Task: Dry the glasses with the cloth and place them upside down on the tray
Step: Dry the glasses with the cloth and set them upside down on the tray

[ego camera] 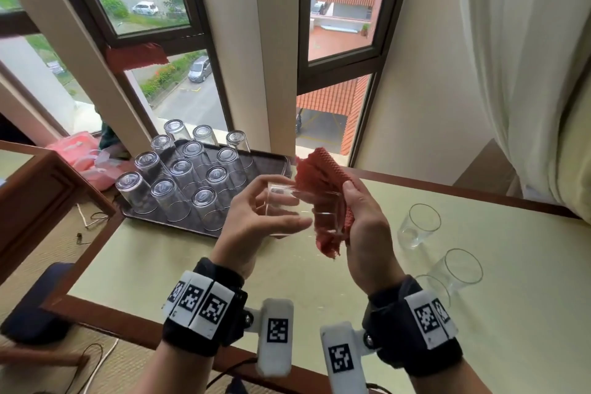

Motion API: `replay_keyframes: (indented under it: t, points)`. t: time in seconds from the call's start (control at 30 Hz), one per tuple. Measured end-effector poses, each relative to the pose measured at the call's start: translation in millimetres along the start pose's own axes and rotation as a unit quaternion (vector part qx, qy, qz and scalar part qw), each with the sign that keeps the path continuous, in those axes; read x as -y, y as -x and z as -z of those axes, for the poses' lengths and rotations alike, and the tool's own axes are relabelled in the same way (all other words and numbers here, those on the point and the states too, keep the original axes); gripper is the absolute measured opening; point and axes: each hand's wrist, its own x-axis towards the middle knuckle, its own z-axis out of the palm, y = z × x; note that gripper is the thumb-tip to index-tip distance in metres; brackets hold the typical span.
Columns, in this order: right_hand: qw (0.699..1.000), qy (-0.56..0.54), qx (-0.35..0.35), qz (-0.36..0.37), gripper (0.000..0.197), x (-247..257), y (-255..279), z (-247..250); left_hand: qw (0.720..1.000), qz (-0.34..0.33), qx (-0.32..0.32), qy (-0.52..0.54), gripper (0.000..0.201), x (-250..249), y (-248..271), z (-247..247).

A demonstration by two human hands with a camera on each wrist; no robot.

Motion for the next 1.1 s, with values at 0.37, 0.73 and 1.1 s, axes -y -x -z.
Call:
replay_keyframes:
  t: [0.37,0.73,1.1]
  points:
    - [0.989,-0.113,-0.037,-0.091,0.042,-14.9,4.1,18.2,0.98,0.052,-0.078,0.178,0.065,16.3,-8.4,-20.1]
    - [0.999,0.007,-0.037,-0.008,0.079,-12.2,-0.4,50.8,0.974,-0.038,-0.014,-0.223,0.08,39.1,-3.8,-40.9]
    - [0.995,0.093,0.041,0.016,0.061,7.0,0.3,44.8,0.955,-0.062,0.097,-0.272,0.062,27.0,-11.3,-50.7]
